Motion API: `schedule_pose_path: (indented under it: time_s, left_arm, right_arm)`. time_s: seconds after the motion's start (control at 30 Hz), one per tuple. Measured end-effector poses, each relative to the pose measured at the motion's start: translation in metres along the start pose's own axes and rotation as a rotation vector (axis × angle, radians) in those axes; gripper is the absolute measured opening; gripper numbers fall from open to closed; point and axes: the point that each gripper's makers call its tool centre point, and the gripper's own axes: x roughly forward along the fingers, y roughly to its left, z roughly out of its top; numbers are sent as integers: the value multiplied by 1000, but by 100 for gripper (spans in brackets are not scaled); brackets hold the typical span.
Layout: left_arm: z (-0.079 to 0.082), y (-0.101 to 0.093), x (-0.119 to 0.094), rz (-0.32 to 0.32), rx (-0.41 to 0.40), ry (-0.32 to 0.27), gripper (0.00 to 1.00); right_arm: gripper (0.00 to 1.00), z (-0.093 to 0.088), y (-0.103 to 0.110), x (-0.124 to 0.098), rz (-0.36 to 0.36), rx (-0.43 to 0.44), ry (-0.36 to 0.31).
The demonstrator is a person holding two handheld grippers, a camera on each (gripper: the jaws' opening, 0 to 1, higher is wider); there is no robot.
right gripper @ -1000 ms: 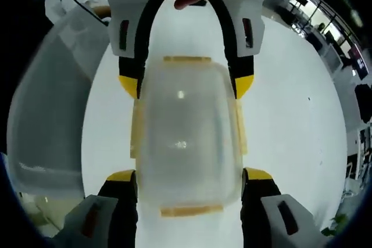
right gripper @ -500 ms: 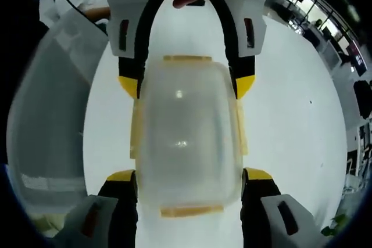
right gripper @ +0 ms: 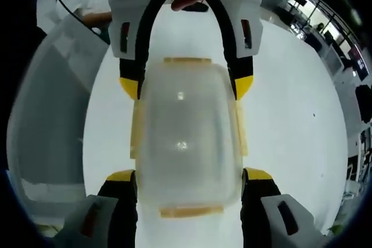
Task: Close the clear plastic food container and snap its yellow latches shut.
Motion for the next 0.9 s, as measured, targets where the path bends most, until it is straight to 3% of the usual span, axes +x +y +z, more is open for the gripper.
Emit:
schedule_pose_path:
  time_s: [0.9]
  left_arm:
    - [-53, -3, -19, 23, -45, -17, 77]
  right_arm:
    - [73, 55, -1, 19, 10, -34, -30]
